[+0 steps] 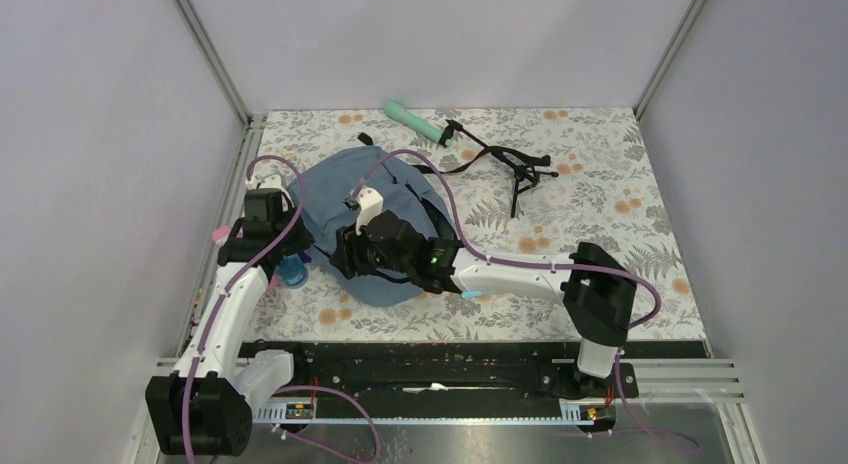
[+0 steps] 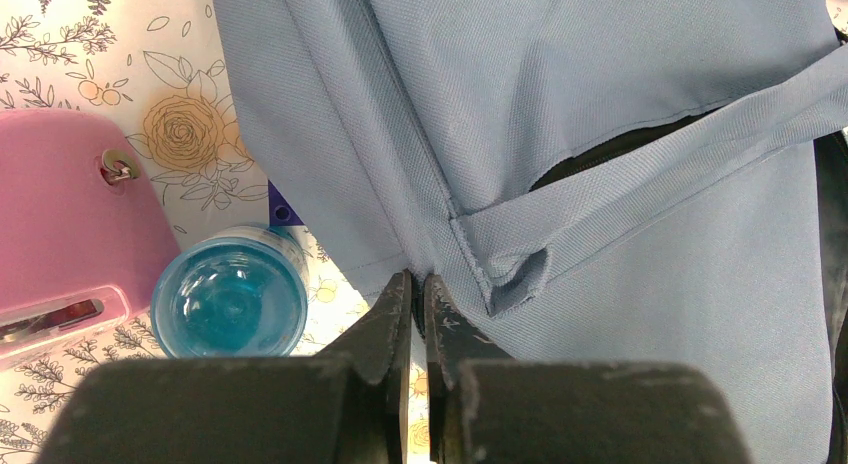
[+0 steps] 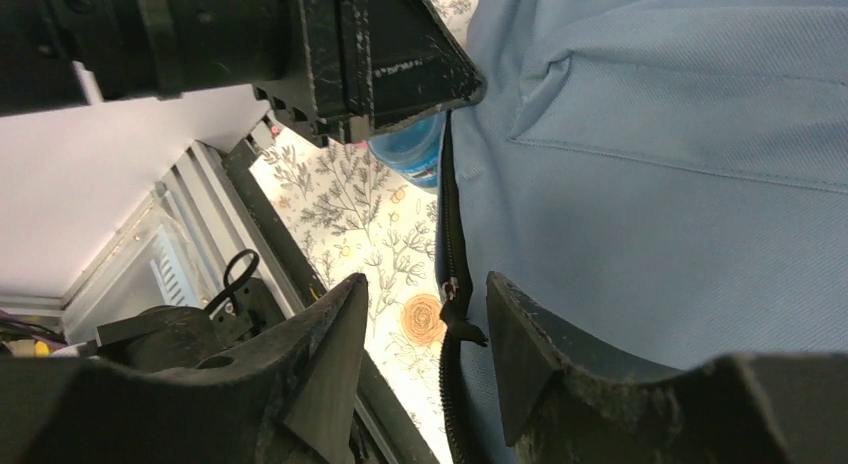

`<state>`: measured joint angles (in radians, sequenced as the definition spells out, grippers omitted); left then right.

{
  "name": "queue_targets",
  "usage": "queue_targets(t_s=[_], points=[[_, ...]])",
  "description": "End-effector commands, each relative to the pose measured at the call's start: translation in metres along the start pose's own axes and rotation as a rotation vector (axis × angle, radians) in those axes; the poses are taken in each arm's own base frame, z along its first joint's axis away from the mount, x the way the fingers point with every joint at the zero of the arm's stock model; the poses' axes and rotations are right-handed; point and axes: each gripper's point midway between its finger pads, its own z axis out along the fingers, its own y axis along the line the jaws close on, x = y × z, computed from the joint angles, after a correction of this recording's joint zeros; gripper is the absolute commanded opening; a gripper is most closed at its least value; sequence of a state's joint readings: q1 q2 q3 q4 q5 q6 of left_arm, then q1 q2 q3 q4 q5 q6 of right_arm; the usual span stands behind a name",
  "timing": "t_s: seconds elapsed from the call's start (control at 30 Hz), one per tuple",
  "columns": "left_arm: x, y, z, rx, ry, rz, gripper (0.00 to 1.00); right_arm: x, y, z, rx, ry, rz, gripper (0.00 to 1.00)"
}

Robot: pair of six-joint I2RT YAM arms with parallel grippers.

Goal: Pack the student bag
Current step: Zip the student bag at the center of the board.

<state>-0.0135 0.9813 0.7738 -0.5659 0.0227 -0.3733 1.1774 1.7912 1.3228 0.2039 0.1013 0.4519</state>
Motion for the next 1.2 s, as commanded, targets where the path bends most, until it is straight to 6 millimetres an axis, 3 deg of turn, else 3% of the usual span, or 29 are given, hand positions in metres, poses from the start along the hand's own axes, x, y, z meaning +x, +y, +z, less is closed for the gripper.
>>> queue_targets(t_s=[0.0,0.07,0.17,0.2,0.5,0.83,1.17], points=[[-0.026,-0.010,-0.007,0.051,-0.109,0.010,0.00,-0.010,0.001,0.003,0.026,-0.006,-0.016,0.51],[-0.026,-0.010,-0.007,0.050,-0.109,0.009,0.00,-0.008,-0.002,0.005,0.039,-0.004,-0.013,0.40],[-0.027,-0.010,-0.007,0.051,-0.111,0.011,0.00,-0.007,-0.005,0.005,0.057,0.001,-0.015,0.04],[-0.027,-0.010,-0.008,0.050,-0.112,0.011,0.00,-0.008,-0.005,0.004,0.061,0.001,-0.017,0.00],[-0.038,-0.008,-0.011,0.037,-0.152,0.010,0.00,-0.055,-0.003,-0.049,0.078,-0.146,-0.063,0.00],[-0.038,-0.007,-0.011,0.027,-0.153,0.009,0.00,-0.034,-0.013,-0.067,0.115,-0.140,-0.063,0.00],[-0.044,0.007,-0.011,-0.026,-0.167,-0.014,0.00,-0.031,-0.003,-0.084,0.097,-0.150,-0.057,0.00]])
